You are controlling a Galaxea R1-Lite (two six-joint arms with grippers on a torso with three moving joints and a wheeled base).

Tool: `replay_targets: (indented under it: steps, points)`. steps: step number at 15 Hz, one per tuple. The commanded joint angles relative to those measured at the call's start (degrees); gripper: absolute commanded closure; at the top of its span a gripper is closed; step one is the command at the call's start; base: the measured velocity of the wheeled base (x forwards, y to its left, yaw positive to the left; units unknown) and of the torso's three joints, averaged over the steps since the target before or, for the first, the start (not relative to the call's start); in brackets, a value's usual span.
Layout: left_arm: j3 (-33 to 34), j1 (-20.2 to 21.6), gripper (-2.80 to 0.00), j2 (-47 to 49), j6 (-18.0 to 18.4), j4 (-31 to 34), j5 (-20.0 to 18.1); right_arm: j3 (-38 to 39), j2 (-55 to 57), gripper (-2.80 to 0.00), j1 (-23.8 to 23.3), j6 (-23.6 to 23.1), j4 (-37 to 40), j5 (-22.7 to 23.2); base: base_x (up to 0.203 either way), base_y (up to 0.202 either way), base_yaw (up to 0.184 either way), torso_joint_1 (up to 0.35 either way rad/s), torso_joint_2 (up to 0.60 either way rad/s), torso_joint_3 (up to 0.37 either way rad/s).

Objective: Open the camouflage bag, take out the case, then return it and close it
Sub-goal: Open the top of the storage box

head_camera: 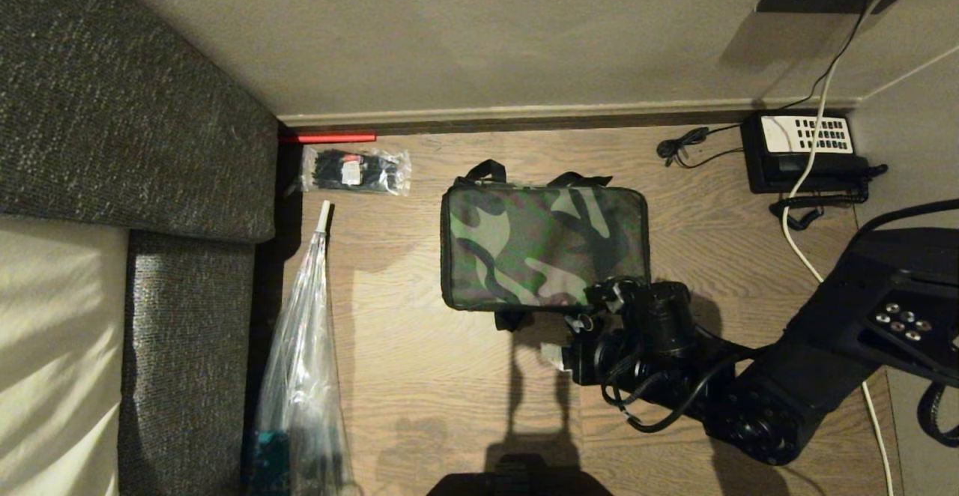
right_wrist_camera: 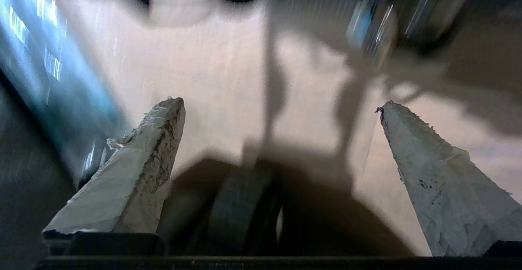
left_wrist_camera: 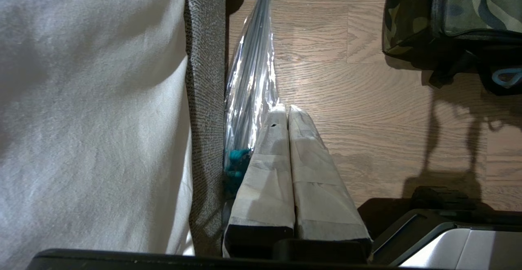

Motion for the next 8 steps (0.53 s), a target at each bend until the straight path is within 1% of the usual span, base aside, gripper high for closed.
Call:
replay_targets:
  steps: [1, 4, 8]
  points:
    - [0.0, 0.0, 0.00, -0.1, 0.0, 0.0, 0.0, -1.0, 0.2, -2.80, 0.0, -0.1, -0.8, -0.8, 0.000, 0.000, 0.000, 0.000, 0.00, 0.000]
    - [0.0, 0.0, 0.00, -0.1, 0.0, 0.0, 0.0, -1.8, -0.2, -2.80, -0.1, -0.3, -1.4, -0.8, 0.000, 0.000, 0.000, 0.000, 0.00, 0.000]
    - [0.0, 0.0, 0.00, 0.0, 0.0, 0.0, 0.0, -1.7, -4.1, -2.80, -0.1, -0.2, -0.6, -0.4, 0.000, 0.000, 0.000, 0.000, 0.00, 0.000]
